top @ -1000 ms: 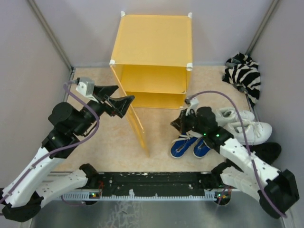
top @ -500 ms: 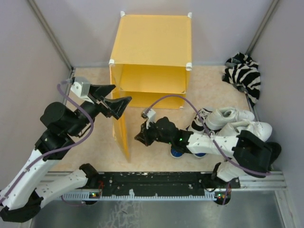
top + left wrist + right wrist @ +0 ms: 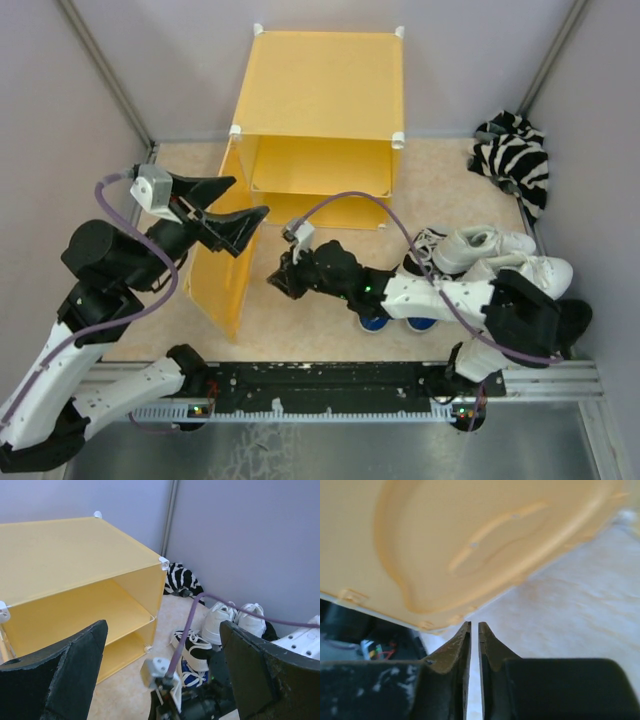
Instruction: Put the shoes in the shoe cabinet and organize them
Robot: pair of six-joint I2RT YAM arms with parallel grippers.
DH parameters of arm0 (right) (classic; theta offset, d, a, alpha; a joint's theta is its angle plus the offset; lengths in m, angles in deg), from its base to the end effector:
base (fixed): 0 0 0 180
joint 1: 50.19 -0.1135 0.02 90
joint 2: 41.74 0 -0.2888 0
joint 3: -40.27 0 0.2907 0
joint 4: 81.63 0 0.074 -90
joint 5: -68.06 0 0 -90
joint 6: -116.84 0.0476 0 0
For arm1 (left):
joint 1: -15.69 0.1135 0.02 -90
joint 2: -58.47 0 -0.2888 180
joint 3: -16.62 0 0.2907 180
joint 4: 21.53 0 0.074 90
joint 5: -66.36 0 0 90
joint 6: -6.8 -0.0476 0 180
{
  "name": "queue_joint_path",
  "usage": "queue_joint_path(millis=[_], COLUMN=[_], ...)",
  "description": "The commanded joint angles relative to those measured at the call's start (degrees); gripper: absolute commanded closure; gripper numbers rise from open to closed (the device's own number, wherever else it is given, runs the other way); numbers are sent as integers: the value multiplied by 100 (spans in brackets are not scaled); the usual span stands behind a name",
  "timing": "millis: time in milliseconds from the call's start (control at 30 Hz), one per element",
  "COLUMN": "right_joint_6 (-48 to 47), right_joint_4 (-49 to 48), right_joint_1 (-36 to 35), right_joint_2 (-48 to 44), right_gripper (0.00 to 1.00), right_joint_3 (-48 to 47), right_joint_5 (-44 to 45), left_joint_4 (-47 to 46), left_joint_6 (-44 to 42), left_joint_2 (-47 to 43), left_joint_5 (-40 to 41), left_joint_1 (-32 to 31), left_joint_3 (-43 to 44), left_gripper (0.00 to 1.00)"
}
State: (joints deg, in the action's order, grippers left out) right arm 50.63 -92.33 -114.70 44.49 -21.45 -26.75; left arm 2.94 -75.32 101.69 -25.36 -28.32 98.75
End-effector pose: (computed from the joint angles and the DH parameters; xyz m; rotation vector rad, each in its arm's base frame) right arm 0.1614 0.3478 0.2521 -0.7468 1.8257 1.1360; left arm 0.1094 -0.1077 0.5242 0.4471 1.2858 -0.7866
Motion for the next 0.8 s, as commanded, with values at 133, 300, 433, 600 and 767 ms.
queue_joint_path(millis=[133, 300, 433, 600, 767], right_joint_6=[-627, 368, 707, 633, 770], right_joint_4=[3775, 6139, 6991, 6908, 7372], right_joint_1=[98, 1144, 2300, 3882, 4647], right_joint_2=[-2182, -2665, -2736, -3020, -2925], right_gripper=[63, 33, 23, 25, 26], right_joint_3=[-364, -1139, -1501, -1678, -2308], right_joint_5=[4994, 5851, 5686, 4812, 4516], left_joint_4=[-47, -49, -168, -389, -291], left_joint_6=[-44, -57, 13, 110, 75], left_joint_2=[-233, -111, -48, 30, 79], left_joint_5=[-136, -439, -743, -1145, -1312], left_joint_1=[-20, -16, -20, -20, -20], left_joint_3=[-188, -325, -442, -461, -488], left_gripper=[1, 1, 1, 1, 1])
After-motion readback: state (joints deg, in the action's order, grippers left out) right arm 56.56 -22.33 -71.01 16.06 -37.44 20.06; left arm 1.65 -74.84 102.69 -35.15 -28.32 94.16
